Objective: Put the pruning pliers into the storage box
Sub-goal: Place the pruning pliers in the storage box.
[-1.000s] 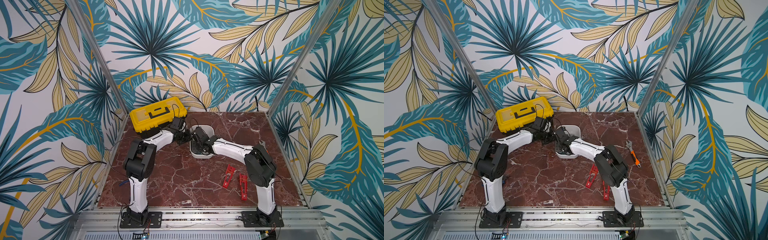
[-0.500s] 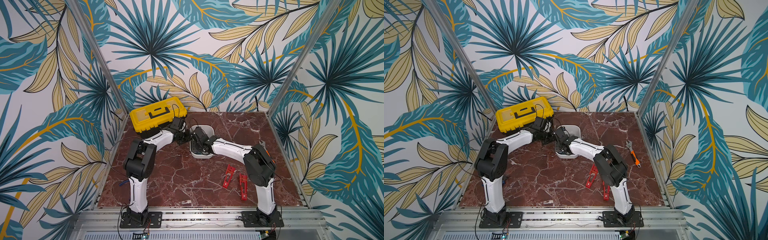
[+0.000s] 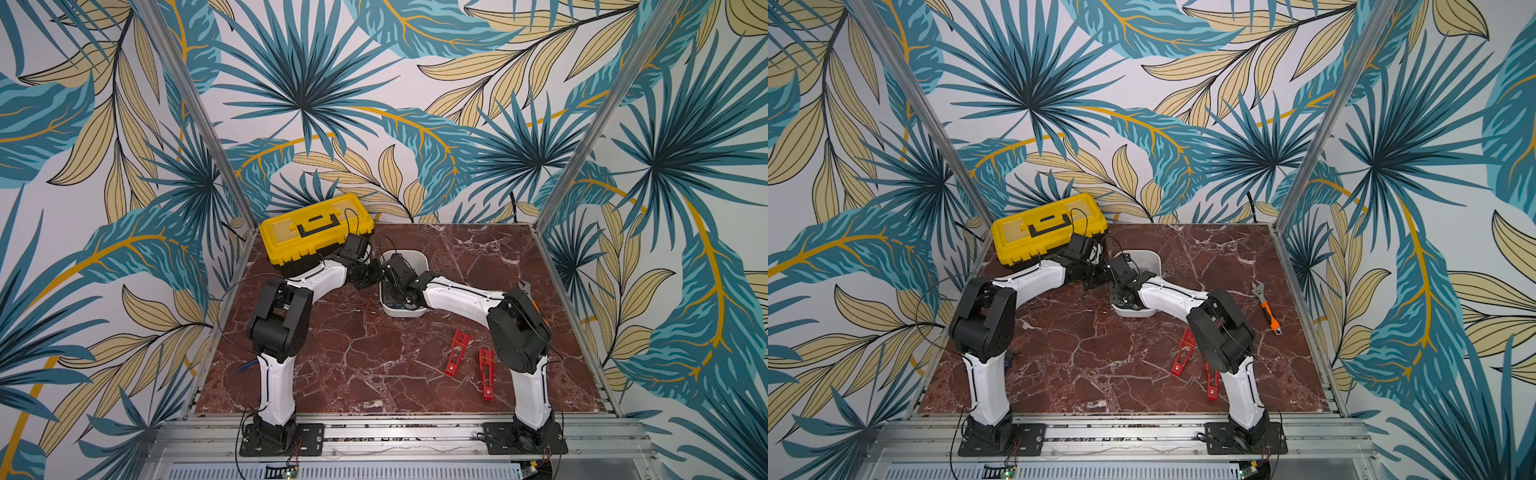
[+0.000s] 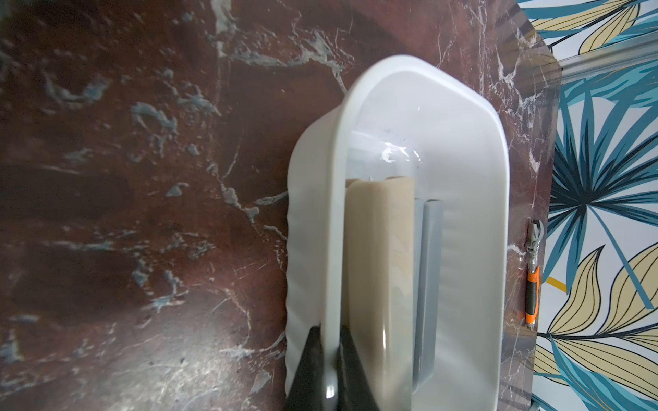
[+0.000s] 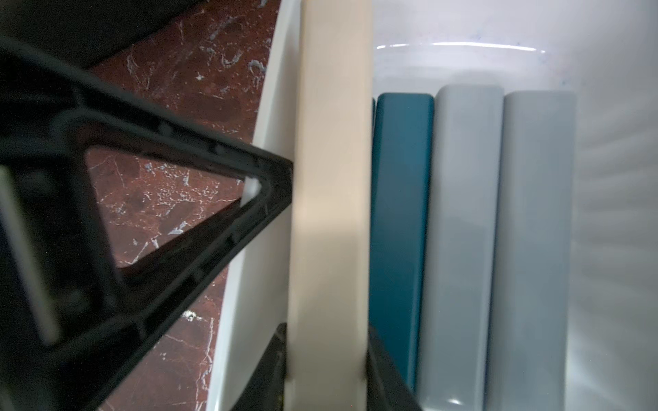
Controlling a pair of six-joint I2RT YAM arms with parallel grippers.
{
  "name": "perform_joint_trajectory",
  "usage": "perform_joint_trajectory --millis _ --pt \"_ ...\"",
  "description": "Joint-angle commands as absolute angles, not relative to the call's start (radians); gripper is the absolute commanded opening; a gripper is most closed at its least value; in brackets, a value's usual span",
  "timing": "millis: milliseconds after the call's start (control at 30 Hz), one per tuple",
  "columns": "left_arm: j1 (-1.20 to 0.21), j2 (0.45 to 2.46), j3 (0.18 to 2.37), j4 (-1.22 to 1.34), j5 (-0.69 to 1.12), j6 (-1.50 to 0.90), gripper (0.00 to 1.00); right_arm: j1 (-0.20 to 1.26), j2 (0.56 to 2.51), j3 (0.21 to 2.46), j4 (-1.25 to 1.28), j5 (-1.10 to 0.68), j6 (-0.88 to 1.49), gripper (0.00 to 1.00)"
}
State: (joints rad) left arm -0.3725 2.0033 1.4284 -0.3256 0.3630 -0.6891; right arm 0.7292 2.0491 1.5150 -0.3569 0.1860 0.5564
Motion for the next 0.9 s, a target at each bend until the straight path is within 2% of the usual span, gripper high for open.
perform_joint_trajectory --millis 0,67,867 --pt "-0.377 1.982 1.442 -0.224 0.420 -0.706 0.00 0.742 2.057 1.524 -0.364 0.184 0.541 0.38" --pt "-0.376 1.982 1.443 -0.223 0.421 -0.706 0.00 0.741 2.052 1.524 -0.364 0.183 0.537 0.40" --pt "-0.380 1.982 1.451 -0.229 0.419 -0.706 0.00 0.744 1.955 1.508 -0.379 0.233 0.497 0.44"
